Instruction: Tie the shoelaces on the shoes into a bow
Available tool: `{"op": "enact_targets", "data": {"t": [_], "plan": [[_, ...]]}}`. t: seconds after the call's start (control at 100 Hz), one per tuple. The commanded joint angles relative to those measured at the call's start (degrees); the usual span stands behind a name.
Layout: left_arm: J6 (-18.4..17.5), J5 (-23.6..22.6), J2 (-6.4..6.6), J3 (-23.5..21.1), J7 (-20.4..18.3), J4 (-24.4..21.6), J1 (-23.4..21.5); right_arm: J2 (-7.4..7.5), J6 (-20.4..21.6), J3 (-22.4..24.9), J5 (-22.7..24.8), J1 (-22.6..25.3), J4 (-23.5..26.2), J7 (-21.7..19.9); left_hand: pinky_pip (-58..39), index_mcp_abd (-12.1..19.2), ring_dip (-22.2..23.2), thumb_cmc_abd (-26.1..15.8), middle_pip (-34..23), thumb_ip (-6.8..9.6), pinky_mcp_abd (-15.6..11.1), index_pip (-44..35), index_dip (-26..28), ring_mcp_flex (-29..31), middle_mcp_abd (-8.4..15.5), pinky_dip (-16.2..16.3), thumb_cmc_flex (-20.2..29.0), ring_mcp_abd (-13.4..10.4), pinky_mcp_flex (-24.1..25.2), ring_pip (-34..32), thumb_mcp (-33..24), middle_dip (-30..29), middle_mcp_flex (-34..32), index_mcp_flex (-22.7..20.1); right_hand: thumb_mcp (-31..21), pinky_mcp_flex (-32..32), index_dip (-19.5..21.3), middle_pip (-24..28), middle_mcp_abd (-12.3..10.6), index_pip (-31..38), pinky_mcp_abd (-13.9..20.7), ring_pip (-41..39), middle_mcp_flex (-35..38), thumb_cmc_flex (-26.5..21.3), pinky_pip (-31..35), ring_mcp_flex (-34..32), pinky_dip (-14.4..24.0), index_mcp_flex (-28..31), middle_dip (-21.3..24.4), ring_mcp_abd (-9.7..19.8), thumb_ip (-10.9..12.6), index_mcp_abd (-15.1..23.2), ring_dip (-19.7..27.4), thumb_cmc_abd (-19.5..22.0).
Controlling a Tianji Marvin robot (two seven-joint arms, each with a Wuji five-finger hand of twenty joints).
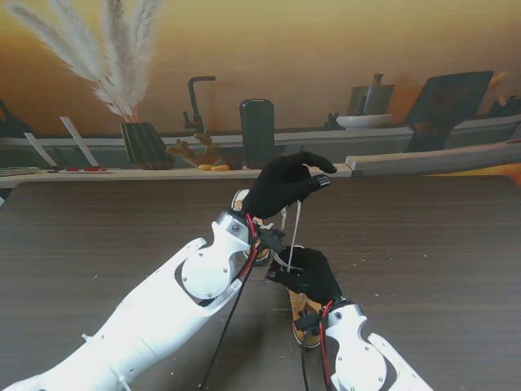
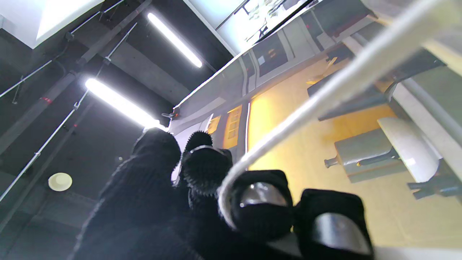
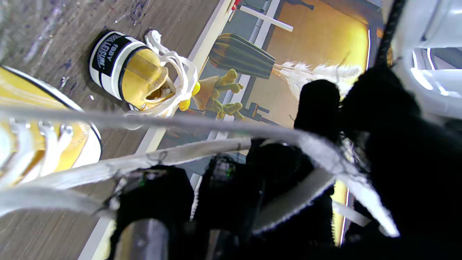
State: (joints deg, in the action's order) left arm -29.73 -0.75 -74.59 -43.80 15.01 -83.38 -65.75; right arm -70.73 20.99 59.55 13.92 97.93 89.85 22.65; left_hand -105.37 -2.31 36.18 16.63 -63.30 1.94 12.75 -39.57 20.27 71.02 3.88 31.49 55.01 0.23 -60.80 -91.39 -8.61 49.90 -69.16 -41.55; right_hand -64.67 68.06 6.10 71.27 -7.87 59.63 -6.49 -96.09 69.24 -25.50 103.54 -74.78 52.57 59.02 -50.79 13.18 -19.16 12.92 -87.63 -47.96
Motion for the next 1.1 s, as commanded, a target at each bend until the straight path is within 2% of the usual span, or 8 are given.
{"op": "enact_targets", "data": {"t": [0.0, 0.16, 0.35, 0.46, 0.54, 0.62, 0.89, 1.09], "plan": [[0.1, -0.2, -0.68, 0.6, -1.6, 1.1, 1.0, 0.27, 0.5, 0.1, -0.3, 0.0, 0.0, -1.0, -10.3, 4.9, -0.9, 1.3, 0.9, -0.84, -5.7, -0.4, -1.6, 2.0, 2.2, -0.5, -0.6, -3.2, -1.2, -0.4, -0.6, 1.0, -0.9, 1.3, -2.4, 2.1, -0.2, 2.9, 6.0, 2.1, 2.9, -3.2, 5.3, -1.6, 16.4, -0.3, 1.1, 3.3, -0.8, 14.5, -1.1, 2.4, -2.3, -1.4], [0.3, 0.5, -1.79, 2.7, -1.9, 5.1, 3.4, 0.39, 1.3, 0.3, -1.3, 0.1, 0.0, -1.9, -5.4, 5.4, -1.5, 1.2, 3.0, -0.93, -1.8, 0.4, -1.1, 2.1, 2.1, -3.7, -0.9, -2.0, 0.0, 5.0, -0.5, 1.2, 1.3, 2.1, -3.1, 1.9, 3.7, 2.8, 6.7, 3.9, 2.3, -3.1, 4.9, -2.4, 16.4, -0.4, 0.6, 4.0, -1.2, 13.9, -0.7, 1.9, -2.3, -0.7], [1.2, -0.1, -2.88, 4.7, -2.2, 9.4, 5.9, 0.62, 1.9, 0.5, -2.1, 0.3, 0.2, -3.1, 1.5, 6.3, 1.5, 0.3, 7.9, -0.78, 0.2, 2.5, 0.3, -3.8, 1.3, -2.5, -1.2, -0.3, 10.3, 13.4, -0.1, 0.8, 6.3, 3.9, -3.3, 1.8, 6.6, 2.7, 6.8, 3.7, 1.9, -2.8, 4.4, -2.7, 16.4, -0.3, -0.1, 4.0, -1.5, 13.2, -0.3, 1.4, -2.3, 0.1], [1.9, -0.8, -3.16, 5.7, -2.6, 10.9, 6.9, 0.71, 2.0, 0.6, -2.4, 0.4, 0.2, -3.5, 11.5, 7.2, 5.2, -0.9, 14.8, -0.68, 1.5, 5.0, 2.1, -14.7, -0.4, 4.3, -2.4, 1.7, 23.1, 22.1, 0.2, -0.9, 12.5, 5.8, -3.3, 1.8, 7.0, 2.7, 6.8, 3.6, 1.9, -2.8, 4.3, -2.8, 16.4, -0.3, -0.2, 4.1, -1.5, 13.0, -0.3, 1.3, -2.3, 0.1], [2.1, -0.2, -2.84, 6.3, -4.6, 11.2, 7.5, 0.76, 1.9, 0.6, -2.6, 0.5, 0.3, -3.7, 31.3, 7.2, 5.0, -3.2, 24.8, -0.21, 2.3, 8.2, 4.1, -31.8, -3.0, 9.2, -4.0, 4.3, 45.1, 41.0, 1.6, -4.6, 24.1, 8.0, -3.3, 1.8, 7.2, 2.7, 6.9, 3.5, 1.8, -2.7, 4.3, -2.8, 16.4, -0.3, -0.2, 4.2, -1.6, 13.0, -0.3, 1.2, -2.3, 0.2], [2.2, 0.4, -2.73, 7.0, -6.0, 11.8, 8.0, 0.84, 1.9, 0.7, -2.8, 0.6, 0.4, -4.1, 47.2, 7.1, 0.6, -4.8, 34.5, 0.46, 1.1, 10.5, 4.9, -42.7, -4.5, 8.1, -5.9, 5.8, 55.9, 56.4, 2.3, -10.3, 33.9, 9.3, -3.2, 1.8, 7.4, 2.7, 7.1, 3.4, 1.7, -2.7, 4.4, -2.8, 16.4, -0.3, -0.3, 4.1, -1.6, 13.0, -0.3, 1.2, -2.3, 0.2], [2.9, 0.9, -3.07, 7.4, -6.3, 12.4, 8.5, 0.96, 1.9, 1.2, -4.6, 0.9, 0.5, -5.3, 92.9, 6.1, -11.6, -9.4, 52.3, 1.75, -2.1, 21.7, 0.5, -62.0, -5.5, 0.6, -10.9, 3.9, 65.9, 83.2, 6.0, -26.3, 55.6, 20.2, -3.0, 2.0, 7.8, 2.5, 7.3, 2.9, 2.1, -3.4, 5.2, -2.7, 16.4, -0.3, 0.9, 4.0, -1.5, 13.8, -0.3, 1.7, -2.3, 0.5], [3.5, 2.9, -1.87, 3.3, -4.8, 6.9, 4.9, 0.7, 1.9, 1.4, -7.0, 1.0, 0.4, -5.4, 96.4, 4.9, -11.9, -9.4, 52.7, 2.14, -2.1, 22.3, 0.2, -61.3, -6.6, 1.4, -11.0, 4.6, 65.7, 85.4, 5.9, -26.6, 55.4, 20.3, -2.9, 2.0, 7.9, 2.4, 7.3, 2.6, 2.0, -3.5, 5.3, -2.6, 16.4, -0.3, 1.1, 3.8, -1.5, 13.7, -0.2, 1.7, -2.3, 0.9]]}}
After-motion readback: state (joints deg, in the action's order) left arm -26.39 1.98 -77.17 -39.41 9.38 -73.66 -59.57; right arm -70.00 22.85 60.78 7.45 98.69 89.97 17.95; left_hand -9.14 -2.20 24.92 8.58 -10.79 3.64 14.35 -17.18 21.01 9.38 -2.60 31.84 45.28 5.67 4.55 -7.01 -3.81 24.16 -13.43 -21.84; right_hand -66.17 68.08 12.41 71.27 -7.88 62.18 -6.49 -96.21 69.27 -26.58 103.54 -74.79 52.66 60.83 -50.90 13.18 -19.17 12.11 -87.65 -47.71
